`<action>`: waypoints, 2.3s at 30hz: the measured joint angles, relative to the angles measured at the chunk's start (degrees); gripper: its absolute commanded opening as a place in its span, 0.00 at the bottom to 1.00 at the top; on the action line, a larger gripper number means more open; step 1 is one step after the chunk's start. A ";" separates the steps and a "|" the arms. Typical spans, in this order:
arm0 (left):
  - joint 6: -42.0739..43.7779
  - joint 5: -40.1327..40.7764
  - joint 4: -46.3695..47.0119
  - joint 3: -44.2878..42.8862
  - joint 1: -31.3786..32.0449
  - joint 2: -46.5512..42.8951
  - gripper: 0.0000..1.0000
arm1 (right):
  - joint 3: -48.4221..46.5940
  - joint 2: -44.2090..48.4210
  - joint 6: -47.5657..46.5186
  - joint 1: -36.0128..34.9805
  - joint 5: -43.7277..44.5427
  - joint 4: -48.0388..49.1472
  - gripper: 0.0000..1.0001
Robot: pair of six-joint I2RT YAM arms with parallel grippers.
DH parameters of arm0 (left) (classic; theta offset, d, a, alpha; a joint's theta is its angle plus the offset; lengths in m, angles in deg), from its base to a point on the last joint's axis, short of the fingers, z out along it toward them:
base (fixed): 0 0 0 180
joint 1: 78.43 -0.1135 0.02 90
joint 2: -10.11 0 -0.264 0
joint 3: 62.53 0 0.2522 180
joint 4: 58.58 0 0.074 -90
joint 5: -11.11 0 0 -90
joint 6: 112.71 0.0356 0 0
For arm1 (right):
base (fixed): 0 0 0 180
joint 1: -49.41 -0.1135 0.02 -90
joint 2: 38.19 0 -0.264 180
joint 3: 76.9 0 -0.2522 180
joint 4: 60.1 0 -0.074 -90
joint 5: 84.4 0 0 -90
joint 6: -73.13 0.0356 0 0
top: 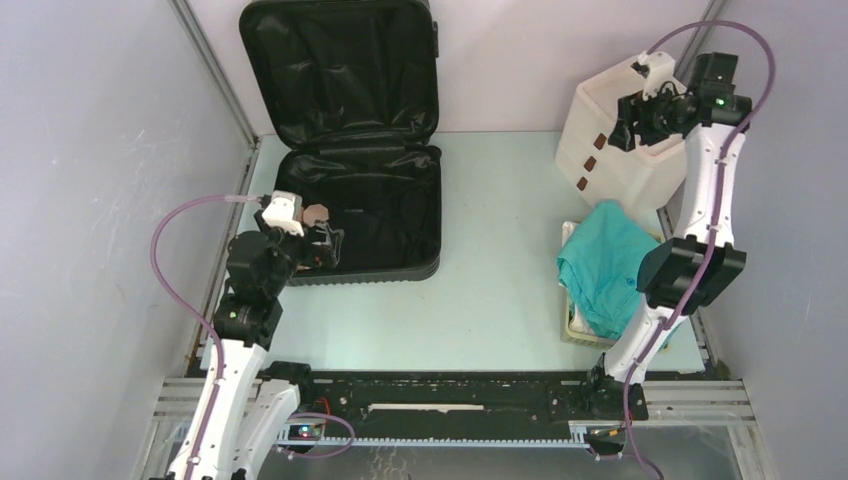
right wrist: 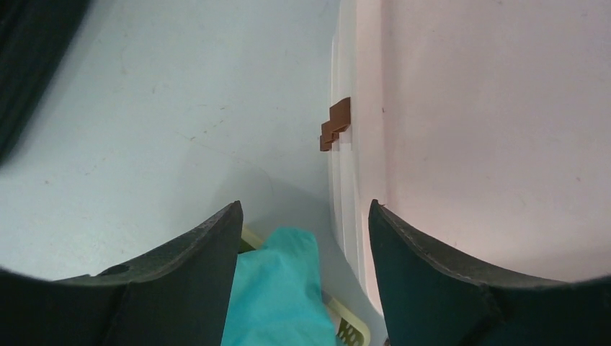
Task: Open, take out, and arrange the luggage
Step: Move the storage box to the opened luggage.
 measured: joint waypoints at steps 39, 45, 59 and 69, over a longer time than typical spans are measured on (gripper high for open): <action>0.22 -5.14 -0.35 0.00 0.02 5.33 0.93 | 3.98 -3.48 -5.60 -5.62 8.85 2.29 0.00; 0.20 -6.40 -0.28 0.00 0.02 5.49 0.93 | 6.45 -1.60 -4.90 -9.70 8.66 2.21 0.00; 0.20 -9.77 0.68 0.00 0.37 5.57 0.92 | 6.54 -0.94 -3.15 -13.46 0.70 -1.14 0.00; -1.42 -16.94 5.31 0.44 4.09 5.73 0.92 | 10.99 2.93 -3.06 -19.85 -1.29 -3.63 0.02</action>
